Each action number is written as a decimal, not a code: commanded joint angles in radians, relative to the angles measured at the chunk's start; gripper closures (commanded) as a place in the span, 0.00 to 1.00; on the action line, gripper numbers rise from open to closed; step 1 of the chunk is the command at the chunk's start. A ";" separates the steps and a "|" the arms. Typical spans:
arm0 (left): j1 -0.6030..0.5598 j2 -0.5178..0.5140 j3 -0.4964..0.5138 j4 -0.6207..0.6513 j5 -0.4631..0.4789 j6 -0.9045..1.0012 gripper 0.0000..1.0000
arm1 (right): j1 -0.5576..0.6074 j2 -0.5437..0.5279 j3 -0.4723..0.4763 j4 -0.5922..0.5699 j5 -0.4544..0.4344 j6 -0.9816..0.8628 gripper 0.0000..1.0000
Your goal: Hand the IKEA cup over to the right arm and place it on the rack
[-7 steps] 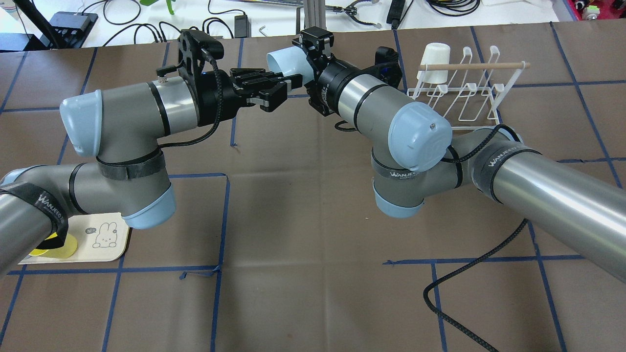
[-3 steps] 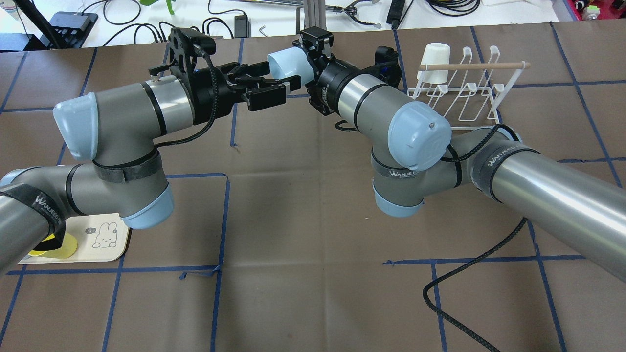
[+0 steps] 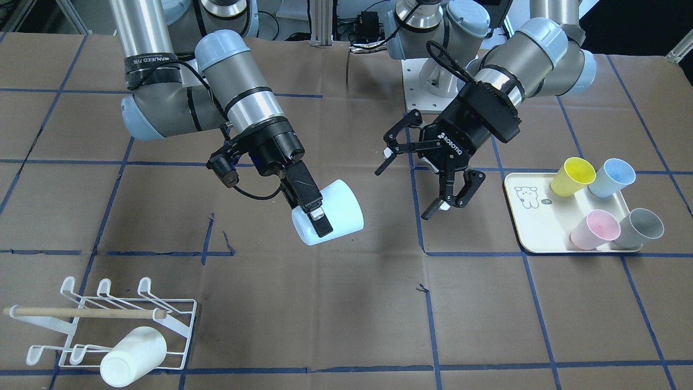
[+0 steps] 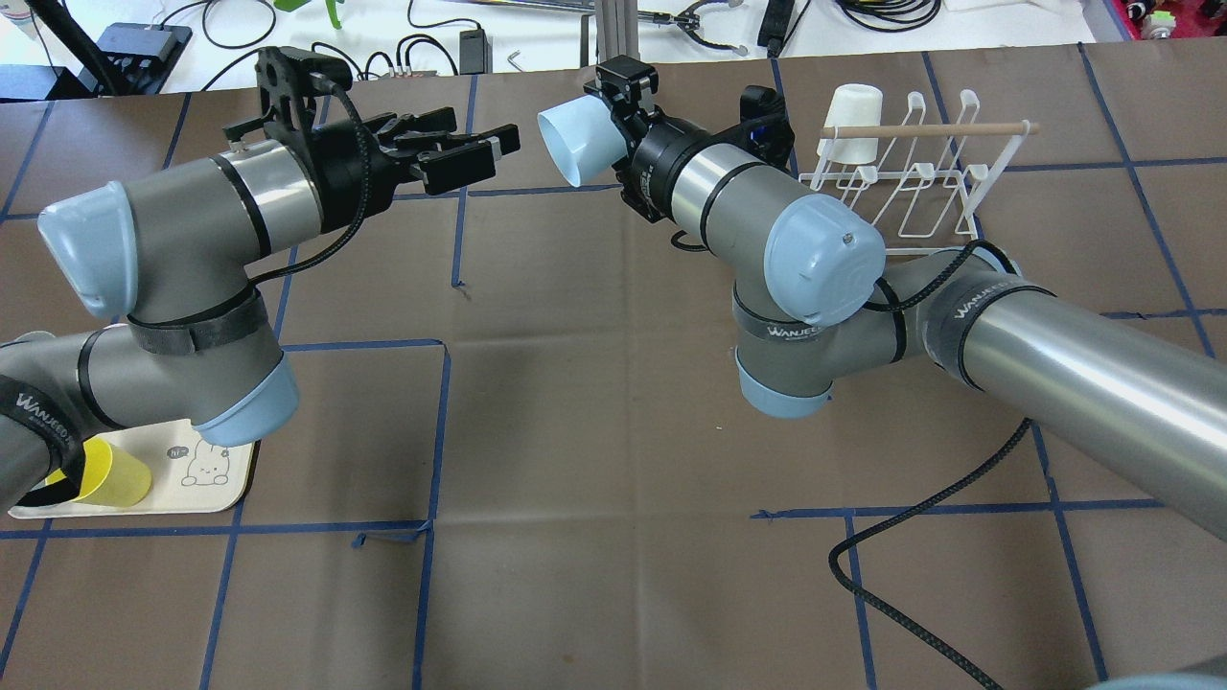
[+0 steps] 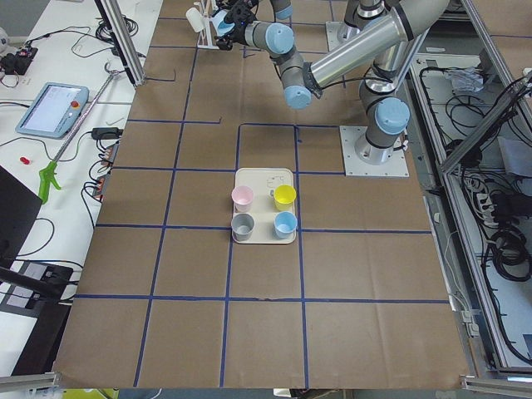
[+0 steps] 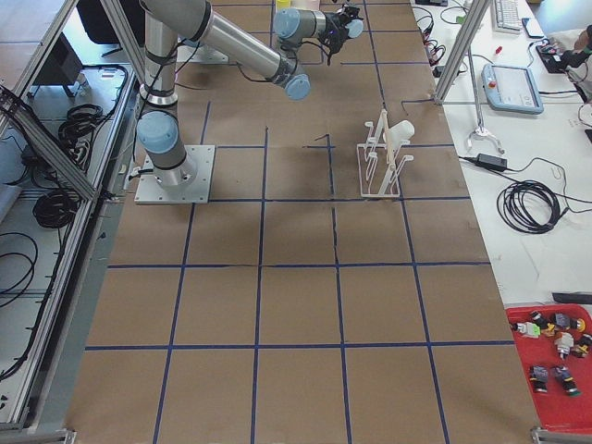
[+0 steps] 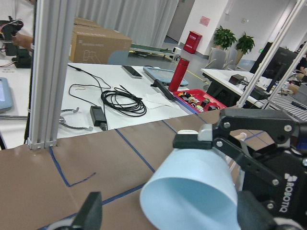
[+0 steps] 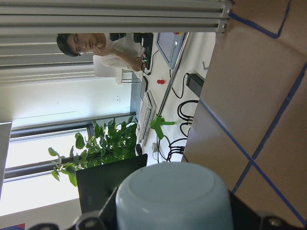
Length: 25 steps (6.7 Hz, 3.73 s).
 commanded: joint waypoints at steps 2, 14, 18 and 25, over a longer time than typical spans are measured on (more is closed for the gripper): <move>0.025 0.001 0.062 -0.176 0.227 0.001 0.01 | -0.115 0.001 -0.014 -0.006 0.001 -0.289 0.79; -0.099 0.061 0.566 -1.659 0.853 -0.065 0.01 | -0.579 0.195 -0.223 -0.015 0.193 -1.536 0.79; -0.113 0.059 0.564 -1.582 0.855 -0.085 0.01 | -0.640 0.252 -0.220 -0.021 0.248 -1.590 0.79; -0.113 0.061 0.566 -1.578 0.855 -0.088 0.01 | -0.639 0.294 -0.163 -0.081 0.239 -1.588 0.78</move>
